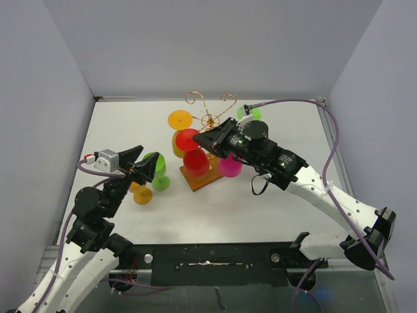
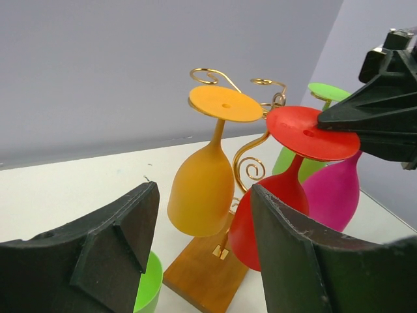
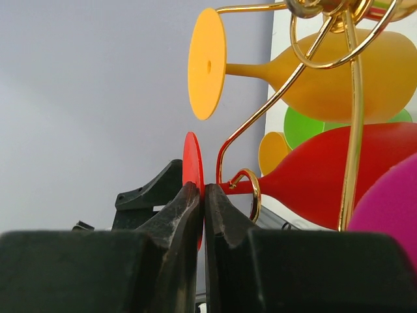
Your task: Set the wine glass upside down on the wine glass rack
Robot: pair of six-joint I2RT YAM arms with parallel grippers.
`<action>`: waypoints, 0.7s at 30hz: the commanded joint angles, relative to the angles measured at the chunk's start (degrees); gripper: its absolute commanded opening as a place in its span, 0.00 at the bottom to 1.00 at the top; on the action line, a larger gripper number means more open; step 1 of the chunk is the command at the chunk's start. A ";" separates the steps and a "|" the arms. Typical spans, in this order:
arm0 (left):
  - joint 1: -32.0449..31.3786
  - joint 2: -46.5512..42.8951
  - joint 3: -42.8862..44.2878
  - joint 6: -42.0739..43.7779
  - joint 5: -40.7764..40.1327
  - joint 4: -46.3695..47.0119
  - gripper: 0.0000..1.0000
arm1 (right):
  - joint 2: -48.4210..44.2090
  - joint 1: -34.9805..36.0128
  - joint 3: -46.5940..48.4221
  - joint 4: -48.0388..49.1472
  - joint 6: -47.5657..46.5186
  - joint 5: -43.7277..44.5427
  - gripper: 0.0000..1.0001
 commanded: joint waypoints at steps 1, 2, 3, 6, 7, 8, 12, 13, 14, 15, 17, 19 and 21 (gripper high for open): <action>0.12 0.74 0.19 -0.97 -3.62 2.28 0.57 | -3.16 0.51 1.26 0.83 -1.00 0.64 0.05; 0.12 0.77 0.17 -0.98 -3.72 2.26 0.57 | -3.41 0.46 1.09 0.73 -1.12 0.95 0.05; 0.12 0.85 0.18 -1.05 -3.92 2.18 0.57 | -3.60 0.50 0.97 0.57 -1.21 1.15 0.05; 0.12 0.71 0.16 -1.20 -4.32 2.10 0.57 | -4.32 0.41 1.03 -0.48 -1.95 1.97 0.05; 0.12 0.68 0.20 -1.24 -4.44 2.02 0.57 | -4.62 0.32 1.03 -0.83 -1.99 2.15 0.05; 0.14 0.61 0.18 -1.24 -4.52 1.93 0.57 | -4.90 0.25 1.03 -0.90 -2.44 2.40 0.05; 0.12 0.27 0.43 -1.07 -4.91 1.41 0.58 | -5.42 0.14 1.25 -2.15 -2.91 3.74 0.05; 0.12 0.25 0.43 -1.07 -5.00 1.32 0.58 | -5.43 0.09 1.29 -2.34 -3.04 3.84 0.05; 0.12 0.25 0.43 -1.06 -5.09 1.25 0.57 | -5.38 0.06 1.30 -2.63 -3.15 4.01 0.05; 0.12 0.25 0.50 -1.06 -5.05 1.29 0.57 | -5.30 0.02 1.46 -2.88 -3.18 4.25 0.06; 0.12 0.50 0.64 -1.19 -5.10 1.44 0.58 | -5.08 0.02 1.60 -3.37 -3.56 4.69 0.06; 0.12 0.99 1.19 -1.24 -5.02 1.35 0.58 | -4.99 0.06 1.73 -3.90 -3.96 5.21 0.06; 0.12 1.41 1.98 -1.32 -5.08 0.61 0.58 | -4.86 0.01 1.66 -4.48 -4.22 5.83 0.07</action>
